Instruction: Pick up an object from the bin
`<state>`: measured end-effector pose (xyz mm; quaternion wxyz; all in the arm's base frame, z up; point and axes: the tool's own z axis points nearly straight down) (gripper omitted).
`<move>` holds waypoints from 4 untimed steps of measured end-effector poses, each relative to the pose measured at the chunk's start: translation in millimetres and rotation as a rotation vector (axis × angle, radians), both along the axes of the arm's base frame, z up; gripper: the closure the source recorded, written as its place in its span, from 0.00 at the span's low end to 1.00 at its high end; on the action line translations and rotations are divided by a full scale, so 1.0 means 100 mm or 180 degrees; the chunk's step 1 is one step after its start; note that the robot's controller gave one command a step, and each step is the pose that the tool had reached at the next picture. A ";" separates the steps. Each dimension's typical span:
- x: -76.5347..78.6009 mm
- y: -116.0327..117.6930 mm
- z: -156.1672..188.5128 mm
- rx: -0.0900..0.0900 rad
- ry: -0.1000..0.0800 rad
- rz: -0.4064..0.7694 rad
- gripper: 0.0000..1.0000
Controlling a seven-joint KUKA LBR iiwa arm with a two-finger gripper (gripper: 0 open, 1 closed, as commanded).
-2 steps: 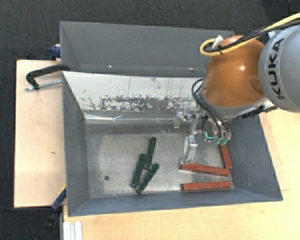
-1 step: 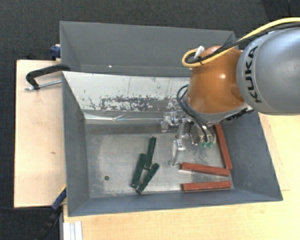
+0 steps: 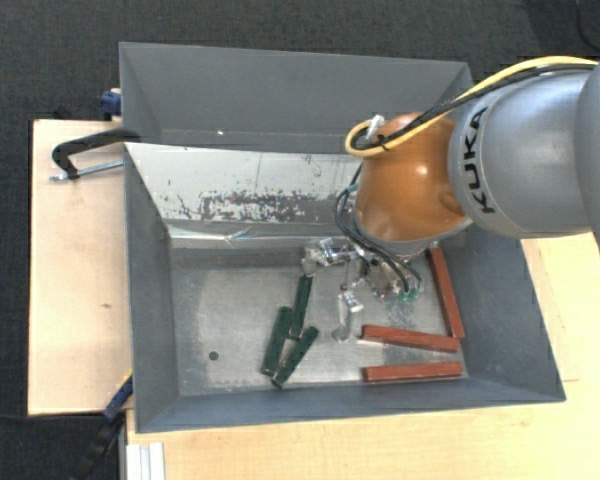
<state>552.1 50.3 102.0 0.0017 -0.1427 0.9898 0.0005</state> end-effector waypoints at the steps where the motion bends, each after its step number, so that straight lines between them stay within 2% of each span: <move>1: 0.05 0.16 -0.21 0.0000 0.0005 0.0071 0.00; 2: 0.36 0.53 -0.28 -0.0009 -0.0012 0.1267 1.00; 4: 0.36 0.53 -0.28 -0.0004 -0.0014 0.1256 1.00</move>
Offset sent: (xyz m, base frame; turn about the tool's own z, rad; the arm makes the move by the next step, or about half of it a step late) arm 0.0329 0.0528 -0.0320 -0.3973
